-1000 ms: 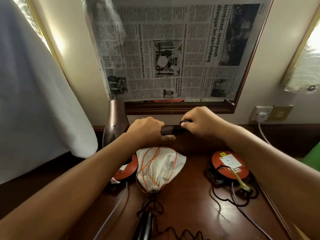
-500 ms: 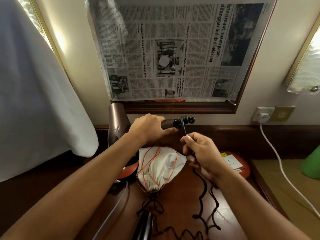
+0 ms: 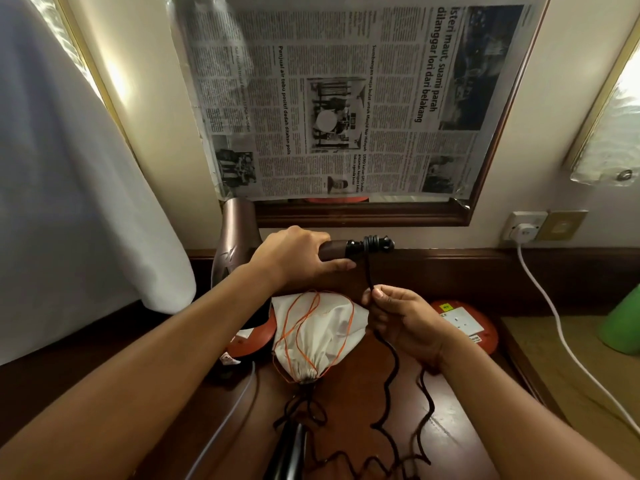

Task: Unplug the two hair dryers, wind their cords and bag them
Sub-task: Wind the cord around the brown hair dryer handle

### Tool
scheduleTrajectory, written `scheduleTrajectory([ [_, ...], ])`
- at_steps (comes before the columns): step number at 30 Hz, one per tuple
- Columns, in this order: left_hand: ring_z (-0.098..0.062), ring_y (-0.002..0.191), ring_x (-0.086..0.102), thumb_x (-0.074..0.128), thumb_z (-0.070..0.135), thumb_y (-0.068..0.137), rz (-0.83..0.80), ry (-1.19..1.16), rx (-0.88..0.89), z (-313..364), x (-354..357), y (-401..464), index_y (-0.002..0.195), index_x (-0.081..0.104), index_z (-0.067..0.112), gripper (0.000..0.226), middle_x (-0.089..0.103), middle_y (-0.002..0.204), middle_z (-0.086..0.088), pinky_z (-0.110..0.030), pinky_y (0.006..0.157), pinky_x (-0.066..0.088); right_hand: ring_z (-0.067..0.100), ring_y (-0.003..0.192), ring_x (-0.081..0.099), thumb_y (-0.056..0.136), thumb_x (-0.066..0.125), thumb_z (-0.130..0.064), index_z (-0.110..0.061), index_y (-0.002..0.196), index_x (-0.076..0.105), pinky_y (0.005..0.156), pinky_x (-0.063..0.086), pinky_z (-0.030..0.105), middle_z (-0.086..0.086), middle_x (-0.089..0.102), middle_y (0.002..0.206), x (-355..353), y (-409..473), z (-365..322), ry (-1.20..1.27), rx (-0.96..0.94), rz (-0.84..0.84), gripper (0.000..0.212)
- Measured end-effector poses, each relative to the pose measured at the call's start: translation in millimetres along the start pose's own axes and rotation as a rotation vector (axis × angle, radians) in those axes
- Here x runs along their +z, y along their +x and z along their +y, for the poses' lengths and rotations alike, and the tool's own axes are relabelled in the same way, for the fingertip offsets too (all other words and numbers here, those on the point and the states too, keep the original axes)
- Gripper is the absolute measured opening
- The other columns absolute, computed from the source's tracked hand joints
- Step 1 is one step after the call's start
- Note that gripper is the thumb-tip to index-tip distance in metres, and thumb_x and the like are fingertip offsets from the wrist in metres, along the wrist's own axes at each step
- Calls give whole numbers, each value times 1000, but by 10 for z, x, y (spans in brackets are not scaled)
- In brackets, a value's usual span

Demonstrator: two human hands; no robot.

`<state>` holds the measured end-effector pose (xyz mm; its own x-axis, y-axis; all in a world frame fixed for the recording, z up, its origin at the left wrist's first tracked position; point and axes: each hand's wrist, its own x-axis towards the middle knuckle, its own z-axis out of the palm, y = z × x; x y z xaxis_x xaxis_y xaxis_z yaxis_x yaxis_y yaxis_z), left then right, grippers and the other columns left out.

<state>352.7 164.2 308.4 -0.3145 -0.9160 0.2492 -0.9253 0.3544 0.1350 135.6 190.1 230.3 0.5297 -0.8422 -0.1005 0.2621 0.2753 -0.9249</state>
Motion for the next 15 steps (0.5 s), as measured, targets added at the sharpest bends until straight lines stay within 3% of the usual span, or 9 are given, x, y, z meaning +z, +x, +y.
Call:
scheduleTrajectory([
  [7, -13, 73, 58, 42, 80, 76, -31, 23, 47, 4, -110, -33, 83, 56, 27, 55, 60, 76, 8, -31, 65, 45, 12, 41, 31, 99, 43, -33, -1, 83, 56, 41, 32, 21, 1, 36, 48, -62, 193, -265, -525, 47, 24, 38],
  [12, -12, 74, 57, 47, 76, 77, -69, 14, 59, -11, -172, -58, 84, 56, 28, 50, 60, 78, 8, -30, 66, 45, 12, 37, 31, 97, 47, -37, -7, 73, 60, 40, 32, 22, -1, 36, 44, -63, 315, -510, -829, 79, 101, 41],
  [15, -11, 71, 55, 48, 76, 77, -105, 29, 65, -12, -187, -73, 81, 53, 30, 46, 56, 74, 10, -30, 65, 42, 11, 37, 33, 95, 51, -40, -8, 81, 66, 40, 34, 23, -3, 37, 45, -80, 355, -671, -989, 136, 119, 38],
])
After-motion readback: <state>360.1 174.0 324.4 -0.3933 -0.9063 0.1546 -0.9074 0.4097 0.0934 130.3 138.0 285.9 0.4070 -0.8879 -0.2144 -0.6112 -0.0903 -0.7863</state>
